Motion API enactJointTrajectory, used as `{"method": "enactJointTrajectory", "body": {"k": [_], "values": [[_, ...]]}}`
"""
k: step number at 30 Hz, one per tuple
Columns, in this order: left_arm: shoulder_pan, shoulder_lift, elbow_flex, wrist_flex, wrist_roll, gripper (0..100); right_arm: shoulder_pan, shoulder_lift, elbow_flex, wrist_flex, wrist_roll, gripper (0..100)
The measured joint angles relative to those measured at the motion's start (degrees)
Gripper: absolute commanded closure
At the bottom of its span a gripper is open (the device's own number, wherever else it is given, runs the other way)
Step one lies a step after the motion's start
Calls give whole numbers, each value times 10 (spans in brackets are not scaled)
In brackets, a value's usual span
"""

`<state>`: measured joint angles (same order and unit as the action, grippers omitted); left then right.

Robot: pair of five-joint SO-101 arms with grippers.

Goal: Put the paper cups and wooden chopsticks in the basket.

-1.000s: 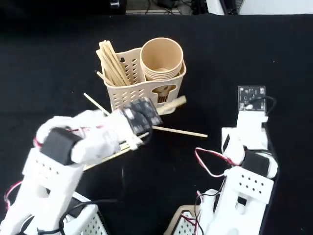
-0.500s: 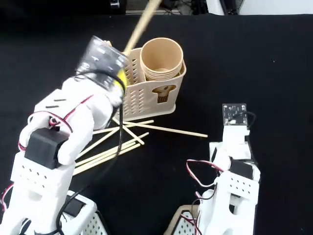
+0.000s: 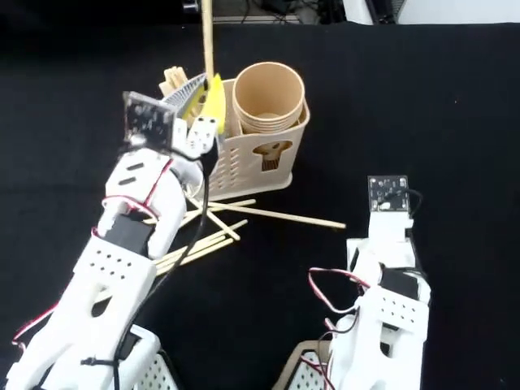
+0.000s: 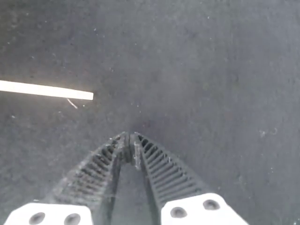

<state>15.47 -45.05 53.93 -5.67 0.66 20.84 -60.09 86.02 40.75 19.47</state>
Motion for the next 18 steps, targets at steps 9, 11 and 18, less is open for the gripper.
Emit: {"method": "enactJointTrajectory", "body": {"k": [9, 11, 18], "values": [[-43, 84, 26, -60, 4, 885, 0, 0, 0, -2, 0, 985], [-44, 91, 26, -60, 4, 839, 0, 0, 3, -2, 0, 984], [-44, 88, 26, -60, 4, 834, -30, 0, 7, -2, -1, 984]]}}
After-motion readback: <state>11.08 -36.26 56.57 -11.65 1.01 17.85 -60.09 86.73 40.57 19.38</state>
